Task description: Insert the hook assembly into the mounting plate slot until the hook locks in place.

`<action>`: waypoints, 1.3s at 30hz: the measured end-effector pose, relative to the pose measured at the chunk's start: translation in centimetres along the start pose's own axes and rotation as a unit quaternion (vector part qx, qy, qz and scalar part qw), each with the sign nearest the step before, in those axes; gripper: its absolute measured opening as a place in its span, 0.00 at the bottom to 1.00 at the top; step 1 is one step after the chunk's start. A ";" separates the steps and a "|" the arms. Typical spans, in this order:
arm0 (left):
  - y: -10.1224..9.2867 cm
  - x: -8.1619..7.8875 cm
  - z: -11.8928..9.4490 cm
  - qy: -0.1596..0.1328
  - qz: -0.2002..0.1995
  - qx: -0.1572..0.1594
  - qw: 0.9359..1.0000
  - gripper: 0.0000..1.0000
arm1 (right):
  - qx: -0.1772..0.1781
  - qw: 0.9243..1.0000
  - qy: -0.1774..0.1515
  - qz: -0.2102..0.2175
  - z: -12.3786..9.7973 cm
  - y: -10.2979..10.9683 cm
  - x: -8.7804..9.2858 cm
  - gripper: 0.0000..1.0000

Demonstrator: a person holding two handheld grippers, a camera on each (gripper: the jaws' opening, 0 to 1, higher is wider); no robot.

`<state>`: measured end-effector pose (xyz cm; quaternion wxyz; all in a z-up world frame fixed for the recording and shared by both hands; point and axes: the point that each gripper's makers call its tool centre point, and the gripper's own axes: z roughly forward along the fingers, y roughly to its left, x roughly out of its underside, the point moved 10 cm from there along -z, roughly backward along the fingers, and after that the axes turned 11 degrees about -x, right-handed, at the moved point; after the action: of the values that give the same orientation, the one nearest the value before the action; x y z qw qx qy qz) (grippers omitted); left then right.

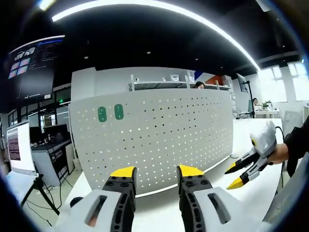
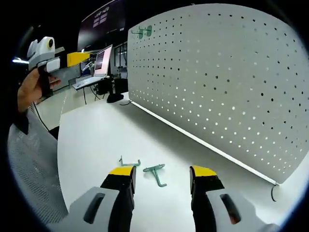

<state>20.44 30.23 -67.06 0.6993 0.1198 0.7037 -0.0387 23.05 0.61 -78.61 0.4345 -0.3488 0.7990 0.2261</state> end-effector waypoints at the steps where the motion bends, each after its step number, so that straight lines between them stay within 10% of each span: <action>1: 0.0 0.0 0.0 0.001 0.000 0.001 1.000 0.34 | -0.002 1.000 0.003 0.000 0.2 0.0 0.1 0.41; 39: -3.3 1.9 0.8 0.034 0.011 0.064 0.997 0.29 | -0.058 0.995 0.079 -0.011 5.2 -0.9 3.0 0.03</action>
<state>20.45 27.04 -69.32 0.6661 0.1732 0.7220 -0.0713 25.33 2.38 -83.92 0.3516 -0.3987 0.8124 0.2396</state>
